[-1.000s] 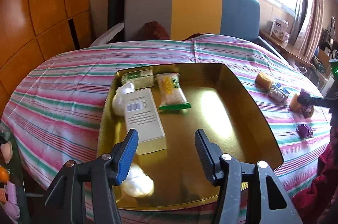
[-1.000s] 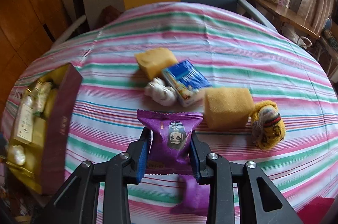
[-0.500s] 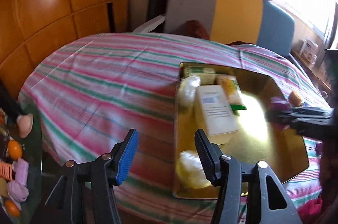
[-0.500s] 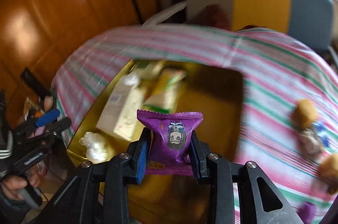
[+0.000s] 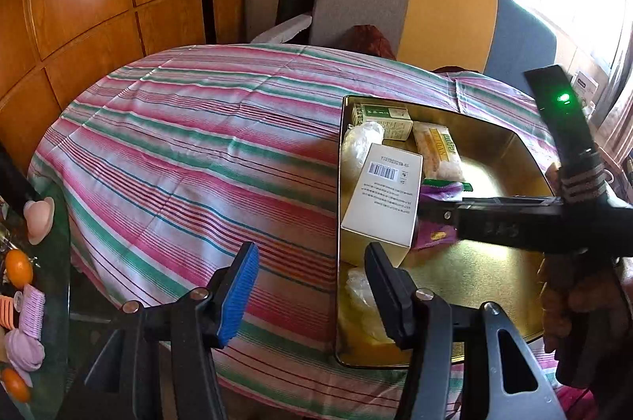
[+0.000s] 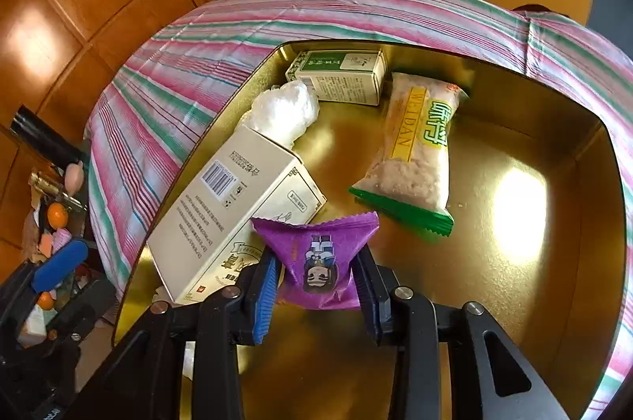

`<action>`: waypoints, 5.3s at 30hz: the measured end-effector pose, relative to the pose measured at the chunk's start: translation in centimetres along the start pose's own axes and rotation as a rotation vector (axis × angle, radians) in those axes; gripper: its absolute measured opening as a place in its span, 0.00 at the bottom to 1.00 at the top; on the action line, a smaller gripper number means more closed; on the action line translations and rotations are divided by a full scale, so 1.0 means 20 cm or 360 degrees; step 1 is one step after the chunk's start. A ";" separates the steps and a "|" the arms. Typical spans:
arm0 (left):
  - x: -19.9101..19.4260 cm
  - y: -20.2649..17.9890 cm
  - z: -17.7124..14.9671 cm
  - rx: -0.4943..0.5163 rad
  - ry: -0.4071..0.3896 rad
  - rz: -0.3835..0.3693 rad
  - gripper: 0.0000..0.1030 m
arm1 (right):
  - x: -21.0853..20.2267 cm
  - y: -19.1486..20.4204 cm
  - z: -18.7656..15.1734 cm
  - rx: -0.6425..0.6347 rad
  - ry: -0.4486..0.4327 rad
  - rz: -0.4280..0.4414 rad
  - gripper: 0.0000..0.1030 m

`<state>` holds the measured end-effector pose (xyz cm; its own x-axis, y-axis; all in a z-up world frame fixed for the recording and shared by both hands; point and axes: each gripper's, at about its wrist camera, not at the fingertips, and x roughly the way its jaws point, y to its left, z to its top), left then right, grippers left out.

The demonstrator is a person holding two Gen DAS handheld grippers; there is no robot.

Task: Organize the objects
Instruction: 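Carry the purple snack pack into the gold tray and open the right tool, then grasp the second purple snack pack with the left tool while the right tool returns to the table, then grasp the yellow sock with the right tool, then carry the purple snack pack over the gold tray with the left tool while the right tool holds the sock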

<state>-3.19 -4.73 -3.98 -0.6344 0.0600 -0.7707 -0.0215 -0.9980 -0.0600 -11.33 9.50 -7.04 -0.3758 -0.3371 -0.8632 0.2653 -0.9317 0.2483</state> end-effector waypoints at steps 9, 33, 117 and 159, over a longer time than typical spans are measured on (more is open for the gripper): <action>-0.04 -0.07 -0.01 0.0063 -0.0039 -0.0001 0.54 | -0.21 -0.11 -0.05 0.0132 -0.0179 0.0076 0.63; -0.12 -0.48 0.02 0.0357 -0.0042 -0.0262 0.54 | -1.06 -0.96 -0.52 0.0431 -0.0467 -0.0453 0.78; 0.23 -1.86 -0.44 0.0858 0.0159 -0.1157 0.32 | -1.13 -2.15 -0.96 0.1579 -0.0329 -0.0726 0.71; -0.16 -1.67 -0.29 0.0896 -0.0061 -0.0926 0.29 | -1.04 -2.10 -0.91 0.1325 -0.0135 -0.0868 0.35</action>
<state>4.09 28.61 -3.15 -0.4278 0.5823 -0.6913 -0.7353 -0.6690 -0.1085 1.41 58.05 -7.55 -0.3314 0.1867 -0.9248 -0.6569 -0.7493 0.0841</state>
